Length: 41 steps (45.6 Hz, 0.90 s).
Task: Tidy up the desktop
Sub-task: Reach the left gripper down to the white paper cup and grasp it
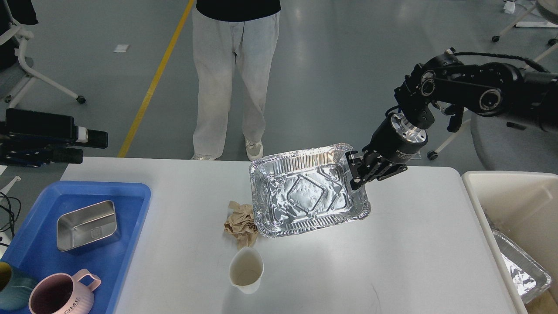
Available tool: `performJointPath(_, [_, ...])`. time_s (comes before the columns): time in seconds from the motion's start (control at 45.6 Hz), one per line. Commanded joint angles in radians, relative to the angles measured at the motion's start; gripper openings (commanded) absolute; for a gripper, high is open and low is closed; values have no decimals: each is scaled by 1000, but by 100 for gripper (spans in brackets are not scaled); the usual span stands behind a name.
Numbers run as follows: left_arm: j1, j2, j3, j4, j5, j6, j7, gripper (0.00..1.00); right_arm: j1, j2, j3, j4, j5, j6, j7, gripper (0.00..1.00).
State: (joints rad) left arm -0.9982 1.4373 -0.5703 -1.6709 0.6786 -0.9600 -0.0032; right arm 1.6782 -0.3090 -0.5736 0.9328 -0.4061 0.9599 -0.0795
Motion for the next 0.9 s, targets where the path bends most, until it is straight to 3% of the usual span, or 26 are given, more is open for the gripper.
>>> performJointPath(0.0, [15, -72, 9, 7, 10, 0, 40, 97, 2, 11, -2, -9, 1, 0, 0, 0])
performJointPath(0.11, [36, -172, 35, 7, 53, 0, 71, 97, 6, 24, -2, -15, 1, 0, 0, 0])
performJointPath(0.394, [35, -408, 222, 43, 263, 1, 83, 97, 9, 39, -2, -19, 0, 0, 0, 0])
performJointPath(0.614, [32, -515, 374, 68, 355, 179, 101, 96, 9, 37, -3, -19, -5, 0, 0, 0])
performJointPath(0.877, [36, -656, 403, 158, 357, 211, 101, 94, 9, 33, -6, -19, -8, 0, 1, 0])
